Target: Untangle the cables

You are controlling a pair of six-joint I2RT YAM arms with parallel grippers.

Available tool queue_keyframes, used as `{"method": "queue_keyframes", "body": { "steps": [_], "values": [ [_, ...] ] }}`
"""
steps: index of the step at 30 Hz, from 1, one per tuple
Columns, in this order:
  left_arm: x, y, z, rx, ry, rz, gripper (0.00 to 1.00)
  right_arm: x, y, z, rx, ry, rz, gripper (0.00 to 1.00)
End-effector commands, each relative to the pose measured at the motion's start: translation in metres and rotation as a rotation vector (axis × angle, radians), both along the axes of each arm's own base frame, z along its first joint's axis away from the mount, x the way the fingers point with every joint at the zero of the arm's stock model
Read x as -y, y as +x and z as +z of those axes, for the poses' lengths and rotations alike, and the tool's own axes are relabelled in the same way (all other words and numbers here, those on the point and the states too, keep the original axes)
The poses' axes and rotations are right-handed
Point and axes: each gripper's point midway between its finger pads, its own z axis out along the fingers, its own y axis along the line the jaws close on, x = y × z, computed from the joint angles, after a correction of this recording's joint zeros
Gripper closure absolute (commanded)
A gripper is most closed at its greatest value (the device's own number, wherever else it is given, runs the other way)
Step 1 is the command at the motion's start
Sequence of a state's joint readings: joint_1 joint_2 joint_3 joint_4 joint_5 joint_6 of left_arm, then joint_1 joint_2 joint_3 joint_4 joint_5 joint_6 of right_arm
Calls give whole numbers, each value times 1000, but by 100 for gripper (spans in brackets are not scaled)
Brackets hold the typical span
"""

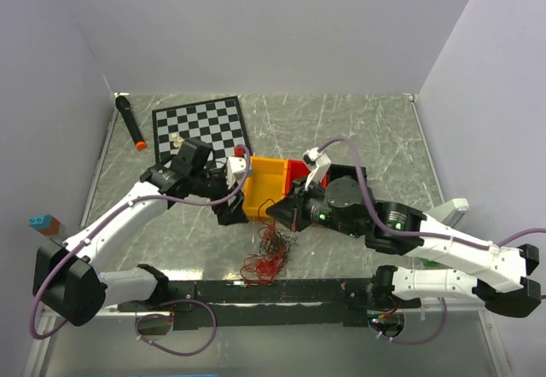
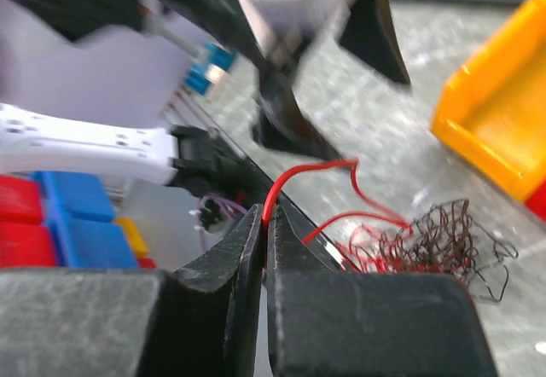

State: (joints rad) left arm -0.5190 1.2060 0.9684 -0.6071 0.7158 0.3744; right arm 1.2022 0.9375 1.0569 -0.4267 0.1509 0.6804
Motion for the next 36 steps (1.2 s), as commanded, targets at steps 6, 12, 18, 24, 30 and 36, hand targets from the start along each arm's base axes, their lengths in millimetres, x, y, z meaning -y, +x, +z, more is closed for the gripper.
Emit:
{"method": "queue_keyframes", "body": {
  "steps": [6, 12, 18, 24, 30, 36],
  "values": [
    [14, -36, 13, -39, -156, -215, 3, 6, -13, 113, 184, 236, 82, 100],
    [24, -23, 4, -82, -193, -143, 4, 6, -22, 166, 260, 339, 137, 100],
    [28, -12, -9, -66, -167, -107, 4, 7, -42, 210, 325, 446, 241, 100],
    [30, -13, -17, -66, -160, -106, 3, 4, -48, 231, 365, 481, 283, 100],
    [31, -23, -20, -72, -159, -167, 45, 3, -48, 249, 405, 482, 290, 100],
    [17, -24, -40, -20, -81, -148, 76, 37, -43, 286, 506, 494, 203, 100]
  ]
}}
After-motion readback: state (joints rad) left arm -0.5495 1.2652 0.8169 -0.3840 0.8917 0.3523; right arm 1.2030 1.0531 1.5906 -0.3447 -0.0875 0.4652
